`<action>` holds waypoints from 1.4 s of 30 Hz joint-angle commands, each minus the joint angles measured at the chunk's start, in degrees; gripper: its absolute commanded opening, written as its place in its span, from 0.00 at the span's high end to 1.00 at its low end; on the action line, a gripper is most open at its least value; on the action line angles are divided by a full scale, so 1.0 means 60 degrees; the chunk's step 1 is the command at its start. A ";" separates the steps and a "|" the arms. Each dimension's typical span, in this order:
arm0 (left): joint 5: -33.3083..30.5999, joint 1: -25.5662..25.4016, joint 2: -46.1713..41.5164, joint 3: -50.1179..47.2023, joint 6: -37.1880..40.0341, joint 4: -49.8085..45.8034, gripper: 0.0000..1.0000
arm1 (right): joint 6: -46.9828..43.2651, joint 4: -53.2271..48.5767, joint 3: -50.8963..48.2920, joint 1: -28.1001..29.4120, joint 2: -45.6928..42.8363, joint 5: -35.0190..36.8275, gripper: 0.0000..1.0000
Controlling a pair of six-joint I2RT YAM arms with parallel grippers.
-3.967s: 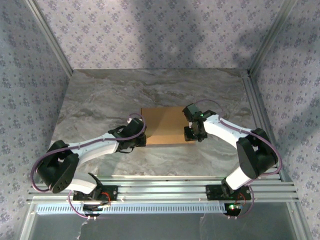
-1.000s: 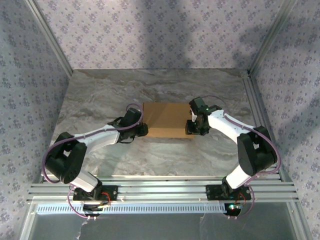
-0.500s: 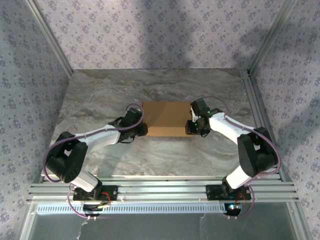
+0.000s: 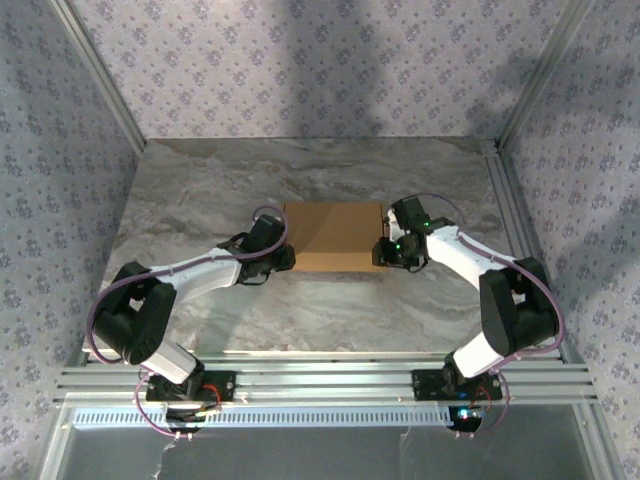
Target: Fold the paper box
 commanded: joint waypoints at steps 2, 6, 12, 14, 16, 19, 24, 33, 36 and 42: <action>0.0105 -0.0063 0.0230 0.0213 0.0149 -0.0560 0.70 | 0.0165 -0.0875 0.0840 -0.0006 0.0263 -0.1074 0.64; 0.0160 -0.0060 0.0213 0.0223 0.0130 -0.0568 0.70 | 0.0279 -0.1239 0.0941 -0.0100 0.0479 -0.1095 0.65; 0.0160 -0.0065 0.0153 0.0281 0.0145 -0.0657 0.70 | 0.0521 -0.1225 0.1038 -0.0240 0.0588 -0.1415 0.68; 0.0160 -0.0058 0.0154 0.0305 0.0155 -0.0675 0.70 | 0.0479 -0.1198 0.1087 -0.0249 0.0644 -0.1435 0.69; 0.0160 -0.0053 0.0166 0.0304 0.0161 -0.0697 0.70 | 0.0354 -0.1172 0.1103 -0.0242 0.0728 -0.1311 0.70; 0.0147 -0.0065 0.0207 0.0306 0.0177 -0.0668 0.70 | 0.0084 -0.1054 0.0972 -0.0218 0.0889 -0.1027 0.72; 0.0146 -0.0038 0.0410 0.0350 0.0235 -0.0689 0.70 | -0.0182 -0.0410 0.0498 -0.0218 0.1032 -0.0679 0.74; 0.0174 0.0035 0.0468 0.0513 0.0240 -0.0900 0.70 | -0.0490 0.0403 0.0122 -0.0166 0.0870 -0.0577 0.77; 0.0224 0.0093 0.0398 0.0553 0.0260 -0.0917 0.70 | -0.0547 0.0537 0.0045 -0.0192 0.0824 -0.0683 0.77; 0.0356 0.0157 0.0413 0.0570 0.0268 -0.0924 0.70 | -0.0176 0.0208 0.0366 -0.0283 0.0720 -0.1567 0.76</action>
